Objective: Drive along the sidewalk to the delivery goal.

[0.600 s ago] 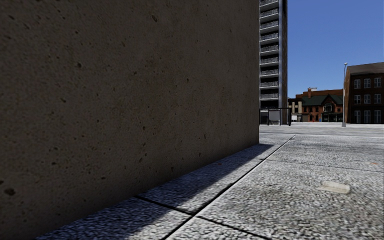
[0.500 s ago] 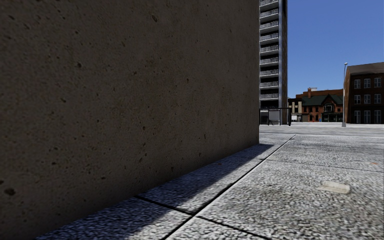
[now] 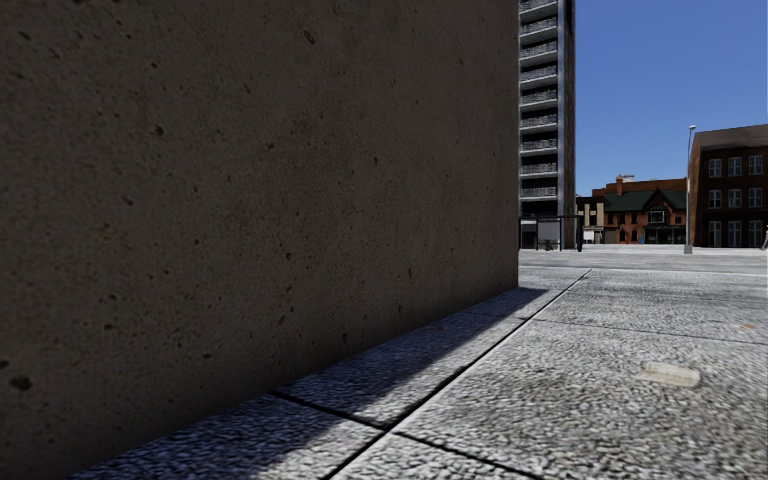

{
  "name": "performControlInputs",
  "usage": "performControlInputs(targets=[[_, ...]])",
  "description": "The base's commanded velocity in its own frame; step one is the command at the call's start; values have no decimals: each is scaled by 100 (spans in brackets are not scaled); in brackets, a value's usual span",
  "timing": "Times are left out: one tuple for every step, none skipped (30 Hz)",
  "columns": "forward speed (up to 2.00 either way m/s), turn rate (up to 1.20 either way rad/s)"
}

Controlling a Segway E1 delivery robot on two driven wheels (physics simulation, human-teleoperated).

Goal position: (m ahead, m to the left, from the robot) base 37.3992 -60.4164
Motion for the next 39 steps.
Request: performControlInputs(targets=[[0, 0], [0, 0], [0, 0], [0, 0], [0, 0], [0, 0], [0, 0], [0, 0], [0, 0], [0, 0], [0, 0], [0, 0], [18, 0], [18, 0], [45, 0], [60, 0], [87, 0], [129, 0], [158, 0], [173, 0], [176, -9], [180, -24], [200, -38], [200, -43], [200, -43], [200, -44], [200, -44], [200, -44], [200, -44], [200, -44], [200, -44], [200, -44], [200, -44], [200, -44], [200, -44], [200, -44], [200, -44], [200, -44], [200, -44]])
